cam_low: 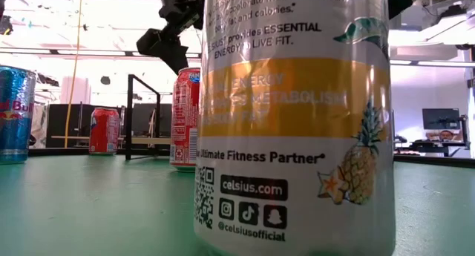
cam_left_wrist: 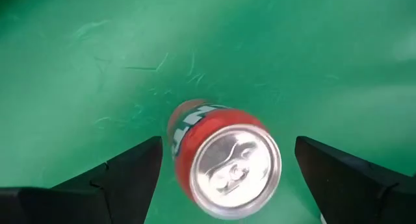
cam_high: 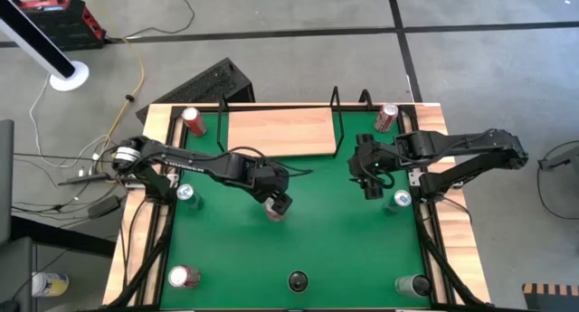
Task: Place canned beverage on shelf
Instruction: Put the center orange soda can on the shelf
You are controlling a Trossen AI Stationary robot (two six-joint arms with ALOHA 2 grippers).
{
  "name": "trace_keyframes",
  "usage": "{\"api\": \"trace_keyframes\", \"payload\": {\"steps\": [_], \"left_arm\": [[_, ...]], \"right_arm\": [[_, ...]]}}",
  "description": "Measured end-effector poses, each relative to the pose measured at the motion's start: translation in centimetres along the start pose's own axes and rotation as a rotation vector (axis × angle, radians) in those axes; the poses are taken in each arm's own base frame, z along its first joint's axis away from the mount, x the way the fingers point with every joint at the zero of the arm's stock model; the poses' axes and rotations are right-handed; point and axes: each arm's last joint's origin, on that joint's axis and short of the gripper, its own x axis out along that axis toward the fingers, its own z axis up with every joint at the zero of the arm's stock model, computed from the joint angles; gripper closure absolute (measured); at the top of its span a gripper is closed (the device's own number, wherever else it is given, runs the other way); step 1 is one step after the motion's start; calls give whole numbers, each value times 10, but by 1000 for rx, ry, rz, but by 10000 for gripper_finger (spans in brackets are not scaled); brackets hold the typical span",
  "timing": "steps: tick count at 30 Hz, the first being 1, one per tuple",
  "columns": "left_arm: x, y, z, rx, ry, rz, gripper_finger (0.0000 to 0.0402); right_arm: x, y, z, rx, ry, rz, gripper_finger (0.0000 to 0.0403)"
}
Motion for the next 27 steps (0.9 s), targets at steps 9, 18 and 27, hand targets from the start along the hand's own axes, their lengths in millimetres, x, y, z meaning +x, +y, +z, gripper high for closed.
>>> {"api": "trace_keyframes", "payload": {"steps": [9,18,27], "left_arm": [[26,-7,-14,15,30,55,68],[42,-6,-17,45,78,88,81],[35,-11,-4,406,135,7,119]], "right_arm": [[0,2,-5,-2,48,38,128],[-1,2,-8,12,80,44,128],[-37,-1,-24,136,-35,60,128]]}}
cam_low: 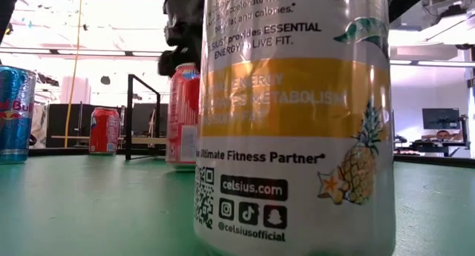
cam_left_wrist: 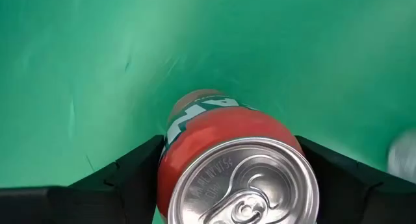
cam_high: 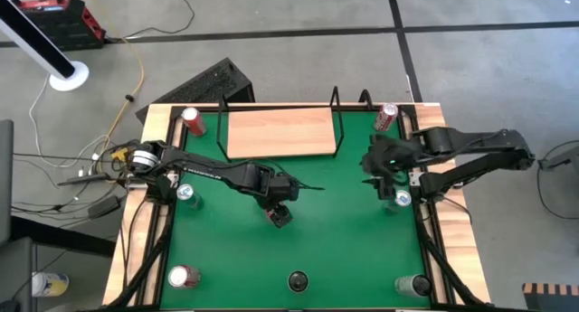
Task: Place canned beverage on shelf
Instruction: Put the center orange soda can on the shelf
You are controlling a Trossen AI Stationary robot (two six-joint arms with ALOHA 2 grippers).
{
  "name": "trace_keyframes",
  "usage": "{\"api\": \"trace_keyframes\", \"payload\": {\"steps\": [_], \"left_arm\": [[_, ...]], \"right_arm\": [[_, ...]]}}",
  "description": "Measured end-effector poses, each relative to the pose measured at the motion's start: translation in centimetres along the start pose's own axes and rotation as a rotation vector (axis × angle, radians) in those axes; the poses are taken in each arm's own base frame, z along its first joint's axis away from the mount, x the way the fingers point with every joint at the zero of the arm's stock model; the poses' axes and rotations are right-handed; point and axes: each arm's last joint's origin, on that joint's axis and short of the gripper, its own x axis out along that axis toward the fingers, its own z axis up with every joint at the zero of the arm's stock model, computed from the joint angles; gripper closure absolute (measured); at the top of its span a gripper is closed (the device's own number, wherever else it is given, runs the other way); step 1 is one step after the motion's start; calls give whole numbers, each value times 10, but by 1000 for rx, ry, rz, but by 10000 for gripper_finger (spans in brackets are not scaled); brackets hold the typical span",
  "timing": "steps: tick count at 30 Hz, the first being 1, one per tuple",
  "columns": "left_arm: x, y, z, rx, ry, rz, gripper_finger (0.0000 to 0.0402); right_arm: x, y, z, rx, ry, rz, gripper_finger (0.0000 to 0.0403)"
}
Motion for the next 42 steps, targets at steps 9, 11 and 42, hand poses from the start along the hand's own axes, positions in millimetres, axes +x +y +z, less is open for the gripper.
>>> {"api": "trace_keyframes", "payload": {"steps": [9,11,42], "left_arm": [[-34,-10,16,844,-38,-74,119],[-35,-11,15,1003,-28,-111,119],[-4,31,-15,1681,289,-231,102]], "right_arm": [[-56,-6,-23,255,-289,12,128],[-62,-7,-25,319,-356,29,128],[-7,-4,39,429,-682,-12,128]]}}
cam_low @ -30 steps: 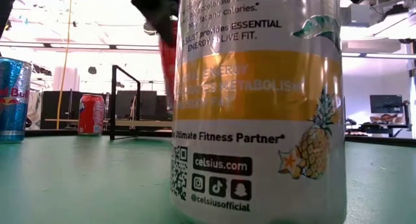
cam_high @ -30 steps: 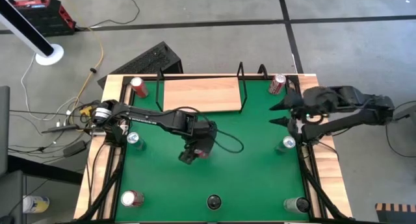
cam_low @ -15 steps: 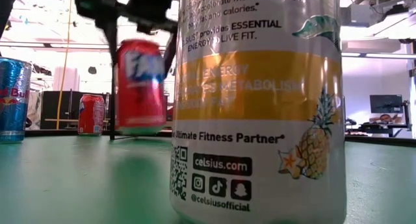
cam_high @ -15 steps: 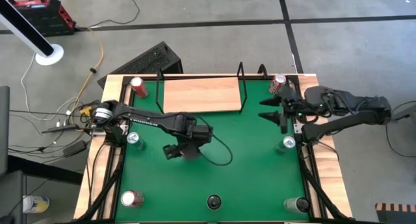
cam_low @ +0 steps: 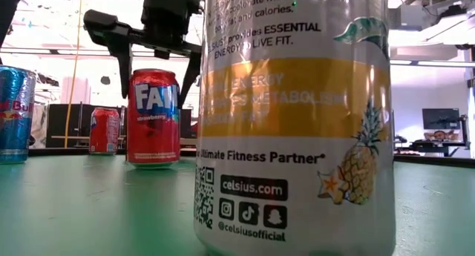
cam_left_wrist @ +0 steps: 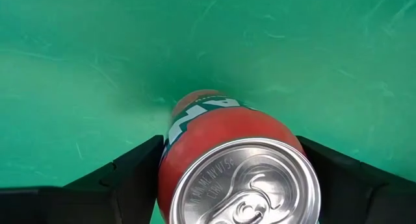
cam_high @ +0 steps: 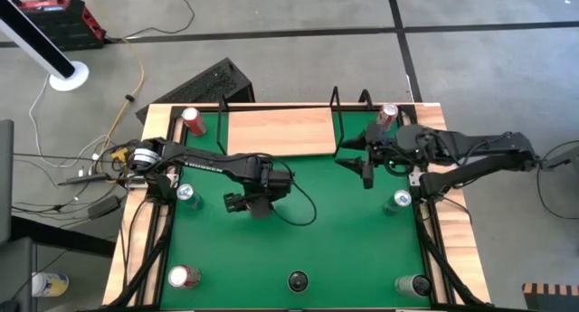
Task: Place canned beverage on shelf
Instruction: Put the center orange soda can on the shelf
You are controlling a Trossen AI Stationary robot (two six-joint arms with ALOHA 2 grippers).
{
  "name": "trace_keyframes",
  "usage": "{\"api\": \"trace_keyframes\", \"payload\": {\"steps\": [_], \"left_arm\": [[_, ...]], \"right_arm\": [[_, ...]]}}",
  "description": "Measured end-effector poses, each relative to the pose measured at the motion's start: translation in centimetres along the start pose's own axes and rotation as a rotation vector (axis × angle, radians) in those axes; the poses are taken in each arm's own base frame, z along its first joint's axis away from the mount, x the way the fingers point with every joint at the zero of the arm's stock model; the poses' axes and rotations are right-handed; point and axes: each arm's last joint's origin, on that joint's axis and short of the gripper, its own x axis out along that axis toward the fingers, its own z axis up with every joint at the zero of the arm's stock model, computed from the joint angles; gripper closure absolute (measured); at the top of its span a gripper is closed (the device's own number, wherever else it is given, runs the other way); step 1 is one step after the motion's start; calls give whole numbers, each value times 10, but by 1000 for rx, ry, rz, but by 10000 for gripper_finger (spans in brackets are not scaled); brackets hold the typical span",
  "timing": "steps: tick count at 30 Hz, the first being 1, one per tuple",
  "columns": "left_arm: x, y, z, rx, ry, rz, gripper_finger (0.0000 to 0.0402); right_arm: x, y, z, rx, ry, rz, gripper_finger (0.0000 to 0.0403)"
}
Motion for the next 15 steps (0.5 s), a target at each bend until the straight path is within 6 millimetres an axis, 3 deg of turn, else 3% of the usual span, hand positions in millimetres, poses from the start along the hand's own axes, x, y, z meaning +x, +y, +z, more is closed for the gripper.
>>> {"api": "trace_keyframes", "payload": {"steps": [15], "left_arm": [[0,-2,2,-24,-14,-18,71]], "right_arm": [[-1,0,0,-16,-2,1,128]]}}
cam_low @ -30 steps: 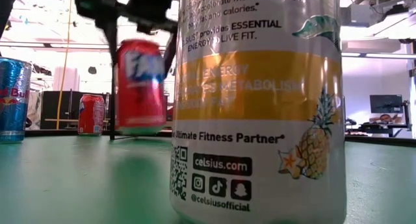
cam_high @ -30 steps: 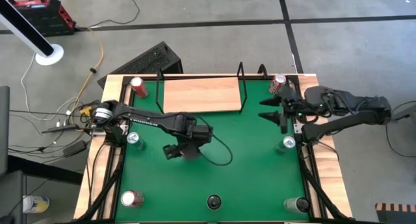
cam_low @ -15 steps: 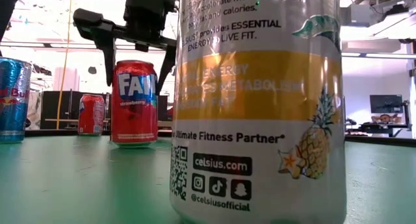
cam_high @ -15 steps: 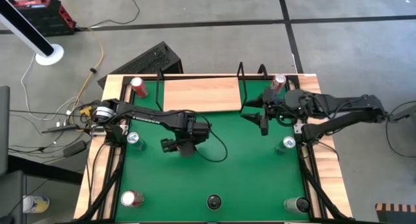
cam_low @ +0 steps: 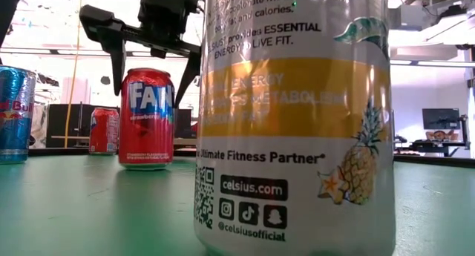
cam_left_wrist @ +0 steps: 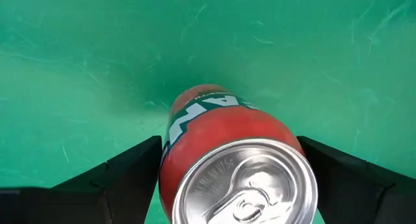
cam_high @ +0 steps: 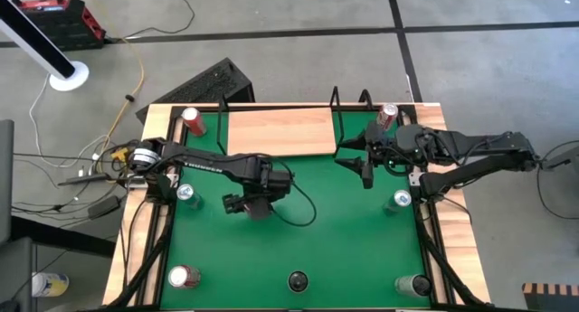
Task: Place canned beverage on shelf
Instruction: Put the center orange soda can on the shelf
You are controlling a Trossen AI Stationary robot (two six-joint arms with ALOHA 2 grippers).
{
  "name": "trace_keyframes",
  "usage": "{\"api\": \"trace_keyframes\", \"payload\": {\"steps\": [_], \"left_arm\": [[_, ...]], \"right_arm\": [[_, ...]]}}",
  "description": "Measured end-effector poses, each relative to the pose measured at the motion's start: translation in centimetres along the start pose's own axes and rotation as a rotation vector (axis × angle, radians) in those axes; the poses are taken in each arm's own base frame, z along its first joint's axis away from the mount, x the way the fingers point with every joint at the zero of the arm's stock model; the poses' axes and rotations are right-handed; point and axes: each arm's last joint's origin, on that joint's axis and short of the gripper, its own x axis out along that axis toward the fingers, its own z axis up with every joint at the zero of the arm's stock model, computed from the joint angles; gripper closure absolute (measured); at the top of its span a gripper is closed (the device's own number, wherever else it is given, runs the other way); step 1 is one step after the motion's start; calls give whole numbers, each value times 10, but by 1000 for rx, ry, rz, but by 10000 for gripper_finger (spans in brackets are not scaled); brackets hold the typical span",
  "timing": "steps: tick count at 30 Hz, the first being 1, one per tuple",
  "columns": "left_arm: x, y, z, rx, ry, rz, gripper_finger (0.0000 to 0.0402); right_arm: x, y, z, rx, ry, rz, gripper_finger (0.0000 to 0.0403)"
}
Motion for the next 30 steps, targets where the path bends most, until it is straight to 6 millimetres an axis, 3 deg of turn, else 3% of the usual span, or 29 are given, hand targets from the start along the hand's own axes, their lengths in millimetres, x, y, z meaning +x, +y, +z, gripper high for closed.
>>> {"api": "trace_keyframes", "payload": {"steps": [13,30], "left_arm": [[0,-1,5,-39,19,14,69],[-23,0,9,-215,75,53,69]], "right_arm": [[0,0,0,-16,1,0,128],[0,0,0,-21,0,0,128]]}}
